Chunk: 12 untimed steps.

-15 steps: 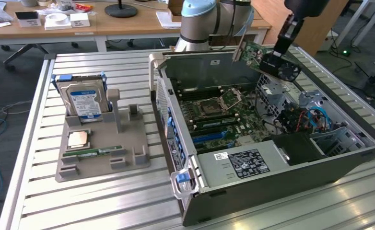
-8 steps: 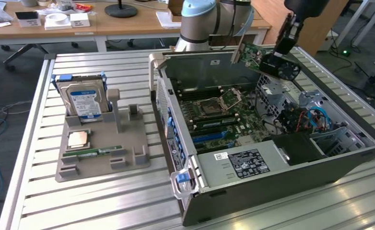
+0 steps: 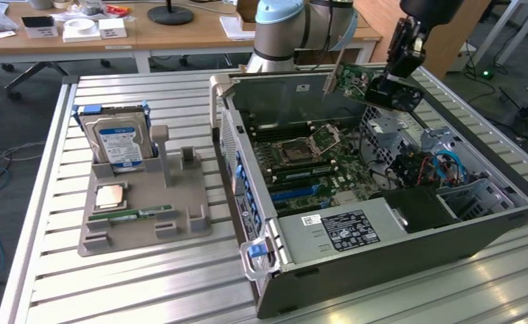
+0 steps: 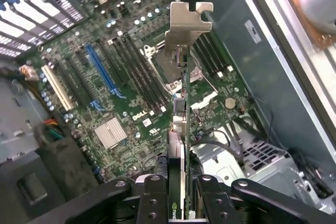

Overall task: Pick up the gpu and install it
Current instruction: 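Insert the gpu into the slot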

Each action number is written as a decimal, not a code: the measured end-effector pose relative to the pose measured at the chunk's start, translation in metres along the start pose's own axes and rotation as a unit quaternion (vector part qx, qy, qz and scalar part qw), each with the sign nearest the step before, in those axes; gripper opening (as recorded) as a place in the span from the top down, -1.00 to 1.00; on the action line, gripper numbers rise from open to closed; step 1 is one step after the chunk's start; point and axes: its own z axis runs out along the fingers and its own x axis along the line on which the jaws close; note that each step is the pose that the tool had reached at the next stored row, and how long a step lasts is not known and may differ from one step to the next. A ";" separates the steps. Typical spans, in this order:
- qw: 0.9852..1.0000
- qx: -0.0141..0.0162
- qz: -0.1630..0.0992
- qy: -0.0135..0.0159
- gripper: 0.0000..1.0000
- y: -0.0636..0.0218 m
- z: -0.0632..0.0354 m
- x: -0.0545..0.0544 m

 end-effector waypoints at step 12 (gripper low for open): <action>0.995 -0.002 -0.102 0.006 0.48 0.0000 0.0006 0.000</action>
